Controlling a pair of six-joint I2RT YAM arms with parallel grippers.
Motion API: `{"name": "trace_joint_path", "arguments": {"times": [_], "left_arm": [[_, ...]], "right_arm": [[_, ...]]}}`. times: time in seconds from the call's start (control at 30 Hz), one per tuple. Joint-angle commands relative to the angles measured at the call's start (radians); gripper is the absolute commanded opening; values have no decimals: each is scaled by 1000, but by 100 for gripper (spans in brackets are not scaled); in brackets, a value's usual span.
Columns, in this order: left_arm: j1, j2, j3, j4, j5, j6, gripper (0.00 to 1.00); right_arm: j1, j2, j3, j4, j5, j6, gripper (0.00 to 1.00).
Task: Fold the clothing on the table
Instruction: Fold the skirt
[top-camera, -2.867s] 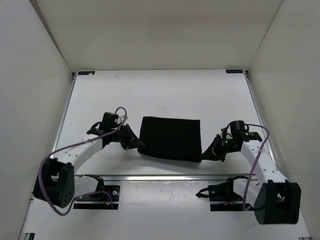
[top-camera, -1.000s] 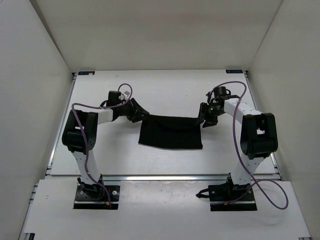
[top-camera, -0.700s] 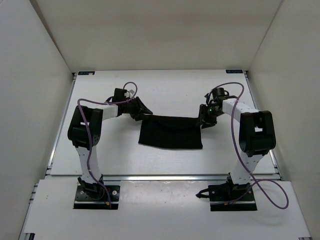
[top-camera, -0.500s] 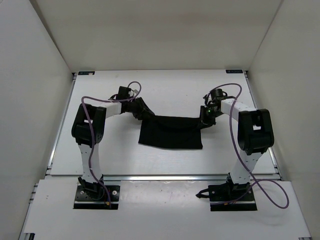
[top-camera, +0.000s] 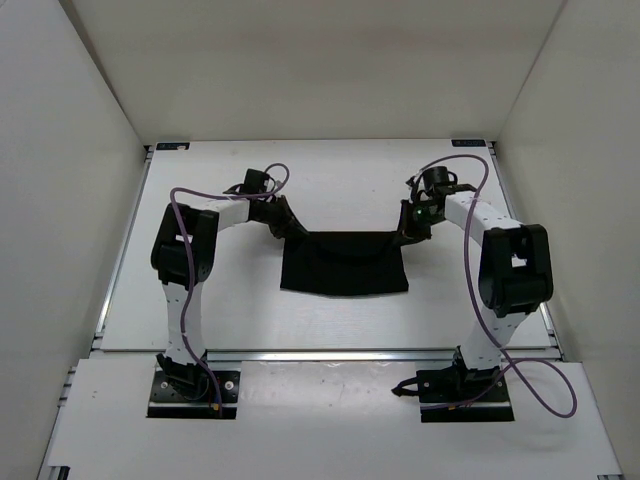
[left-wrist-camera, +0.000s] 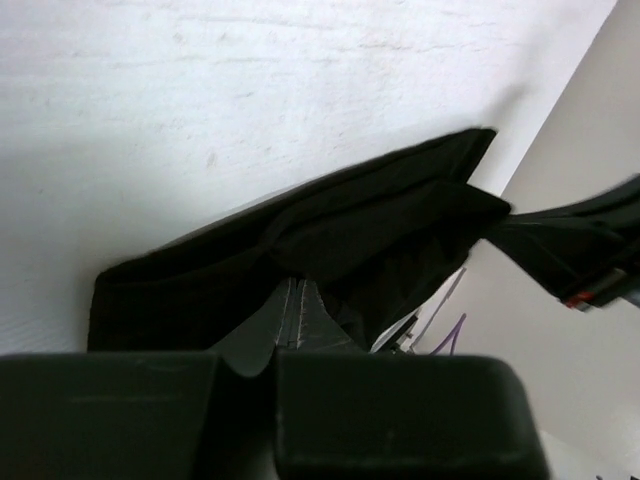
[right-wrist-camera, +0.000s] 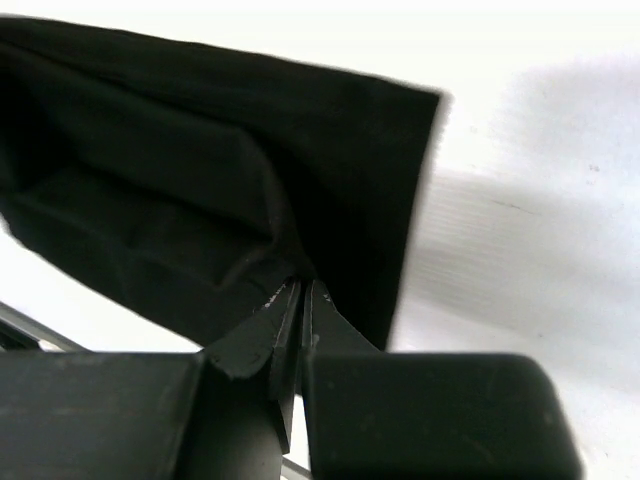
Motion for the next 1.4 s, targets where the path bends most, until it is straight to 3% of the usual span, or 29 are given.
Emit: {"name": "trace_joint_path", "arguments": {"times": [0.0,0.5,0.8,0.9,0.93,0.97,1.0,1.07,1.3,1.37], "left_arm": [[13,-87,28,-58,-10,29,0],[85,-213,-104,-35,17,29,0],[139,-72,-18,-32,5,33,0],[160,-7,28,-17,4,18,0],[163,2,42,-2,17,9,3],[169,14,45,17,22,-11,18],[175,27,45,41,37,-22,23],[183,21,19,95,59,-57,24],[194,-132,-186,395,103,-207,29],[194,-163,-205,413,94,-209,31]], "right_arm": [[15,-78,58,1,-20,6,0],[1,-34,152,-42,-40,11,0],[-37,130,267,-25,-61,7,0],[-45,201,322,-3,-48,3,10],[-45,216,339,4,-40,3,13],[-45,221,348,9,-31,3,21],[-47,228,353,11,-23,7,26],[-39,210,361,6,17,-3,36],[-36,112,208,101,-34,-20,31],[-36,118,197,100,-38,-20,33]]}}
